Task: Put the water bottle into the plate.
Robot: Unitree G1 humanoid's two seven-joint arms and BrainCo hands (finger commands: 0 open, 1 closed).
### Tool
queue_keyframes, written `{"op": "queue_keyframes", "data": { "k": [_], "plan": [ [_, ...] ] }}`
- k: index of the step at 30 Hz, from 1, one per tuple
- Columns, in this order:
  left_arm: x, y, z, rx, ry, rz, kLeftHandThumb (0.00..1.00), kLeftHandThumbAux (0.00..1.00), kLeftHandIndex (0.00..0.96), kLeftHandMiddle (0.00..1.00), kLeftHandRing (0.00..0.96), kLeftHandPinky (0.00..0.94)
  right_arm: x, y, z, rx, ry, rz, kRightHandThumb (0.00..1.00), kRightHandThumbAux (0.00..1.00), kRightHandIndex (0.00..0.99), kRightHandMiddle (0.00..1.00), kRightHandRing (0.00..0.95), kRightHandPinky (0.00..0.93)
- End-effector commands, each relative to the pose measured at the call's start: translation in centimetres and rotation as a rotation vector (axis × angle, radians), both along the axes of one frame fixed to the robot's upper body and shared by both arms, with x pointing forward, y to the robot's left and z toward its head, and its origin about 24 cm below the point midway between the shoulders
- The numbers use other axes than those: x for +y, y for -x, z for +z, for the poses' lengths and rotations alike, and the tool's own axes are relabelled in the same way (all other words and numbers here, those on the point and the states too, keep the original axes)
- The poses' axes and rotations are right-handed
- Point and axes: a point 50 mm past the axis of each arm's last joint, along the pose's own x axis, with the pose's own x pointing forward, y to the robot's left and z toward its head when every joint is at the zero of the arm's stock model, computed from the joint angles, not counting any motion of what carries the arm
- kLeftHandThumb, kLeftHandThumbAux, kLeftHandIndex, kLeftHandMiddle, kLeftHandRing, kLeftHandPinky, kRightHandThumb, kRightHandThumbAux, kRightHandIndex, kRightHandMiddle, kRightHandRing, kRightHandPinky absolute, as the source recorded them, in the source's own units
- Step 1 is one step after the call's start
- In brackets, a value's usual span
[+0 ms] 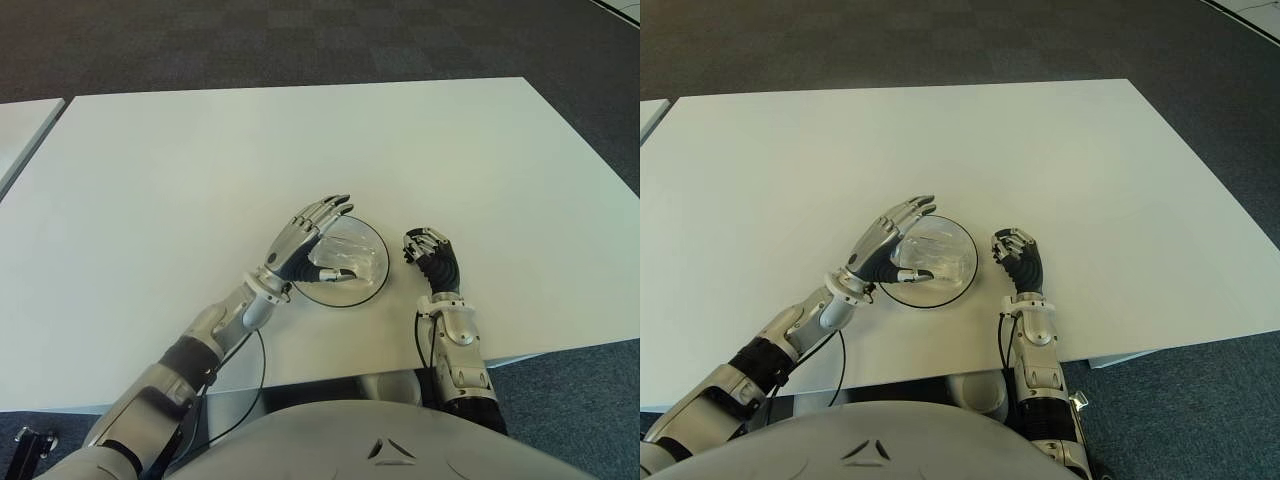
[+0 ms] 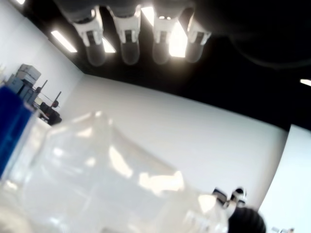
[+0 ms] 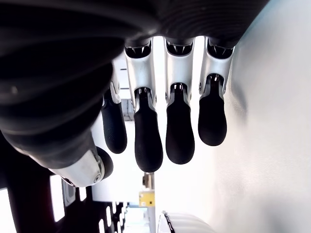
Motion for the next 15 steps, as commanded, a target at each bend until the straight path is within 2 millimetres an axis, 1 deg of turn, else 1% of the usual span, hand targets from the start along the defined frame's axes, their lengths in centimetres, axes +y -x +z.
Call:
{"op": "queue_keyframes", "data": {
  "k": [1, 6, 7, 9, 11, 15],
  "plan": [
    [1.1, -0.1, -0.3, 0.053, 0.108, 0.038, 0.074, 0.223, 0.000, 0.000, 0.000, 0.000, -0.1, 0.7, -1.2, 0.069, -0.005, -0.001, 0.704, 0.730, 0.437, 0.656, 0.645, 0.641],
    [1.4, -0.5, -0.5, 0.055, 0.187, 0.059, 0.060, 0.248, 0.000, 0.000, 0.000, 0.000, -0.1, 0.7, -1.2, 0.066, -0.008, 0.001, 0.704, 0.730, 0.437, 0.657, 0.645, 0.638],
    [1.6, -0.6, -0.6, 0.057, 0.198, 0.065, 0.060, 0.250, 0.000, 0.000, 0.000, 0.000, -0.1, 0.7, -1.2, 0.065, -0.008, 0.001, 0.704, 0.730, 0.437, 0.657, 0.645, 0.638],
    [2.7, -1.2, -0.9, 0.065, 0.231, 0.108, 0.064, 0.259, 0.000, 0.000, 0.000, 0.000, -0.1, 0.6, -1.2, 0.063, -0.006, 0.002, 0.703, 0.730, 0.437, 0.658, 0.645, 0.638],
    [3.1, -1.5, -1.0, 0.066, 0.246, 0.123, 0.067, 0.262, 0.000, 0.000, 0.000, 0.000, -0.1, 0.6, -1.2, 0.062, -0.005, 0.002, 0.703, 0.730, 0.437, 0.659, 0.645, 0.638],
    [3.6, -1.5, 0.0, 0.031, 0.341, 0.160, 0.080, 0.272, 0.000, 0.000, 0.000, 0.000, -0.1, 0.6, -1.2, 0.062, 0.002, 0.000, 0.703, 0.730, 0.437, 0.660, 0.645, 0.640]
  ]
}}
